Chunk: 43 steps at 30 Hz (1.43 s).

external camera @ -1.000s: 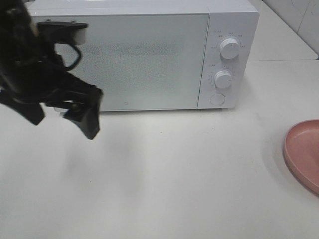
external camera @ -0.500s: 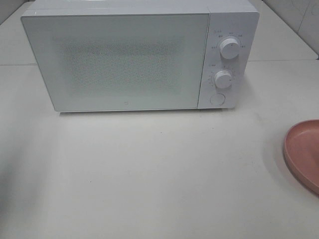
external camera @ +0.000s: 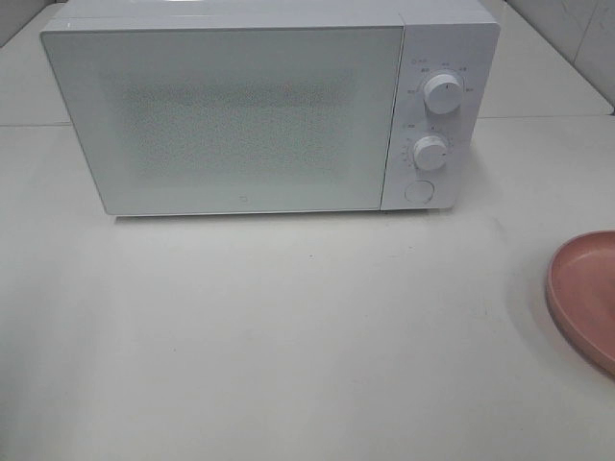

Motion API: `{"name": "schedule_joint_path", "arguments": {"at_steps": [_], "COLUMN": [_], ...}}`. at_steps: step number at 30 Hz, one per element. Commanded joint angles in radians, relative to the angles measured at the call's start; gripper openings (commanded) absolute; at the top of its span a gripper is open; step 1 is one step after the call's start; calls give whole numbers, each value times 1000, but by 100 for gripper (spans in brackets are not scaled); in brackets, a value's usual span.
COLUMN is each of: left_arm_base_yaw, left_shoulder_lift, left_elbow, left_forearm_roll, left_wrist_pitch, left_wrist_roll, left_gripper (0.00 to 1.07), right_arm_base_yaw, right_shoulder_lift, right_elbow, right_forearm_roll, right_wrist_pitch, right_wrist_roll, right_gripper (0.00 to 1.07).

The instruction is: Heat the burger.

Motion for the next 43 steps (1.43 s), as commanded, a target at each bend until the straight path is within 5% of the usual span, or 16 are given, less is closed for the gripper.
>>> {"name": "schedule_joint_path", "arguments": {"at_steps": [1,13,29,43], "left_arm_base_yaw": [2,-25,-30,-30], "left_shoulder_lift": [-96,-350,-630,-629], "left_elbow": [19,26,39,39], "left_forearm_roll": [6,23,36,42], "left_wrist_pitch": [-50,118,97,97], "left_wrist_roll": [2,2,-2,-2], "left_gripper": [98,98,98,98], "right_arm_base_yaw": [-6,-6,-6,-6], "right_shoulder_lift": [-26,-26,-26,-26], "right_elbow": [3,3,3,3], "right_forearm_roll": [-2,-2,-2,0], "right_wrist_pitch": [-8,-8,-8,-8], "right_wrist_roll": [-7,-8,-8,-8], "right_gripper": [71,71,71,71]}}
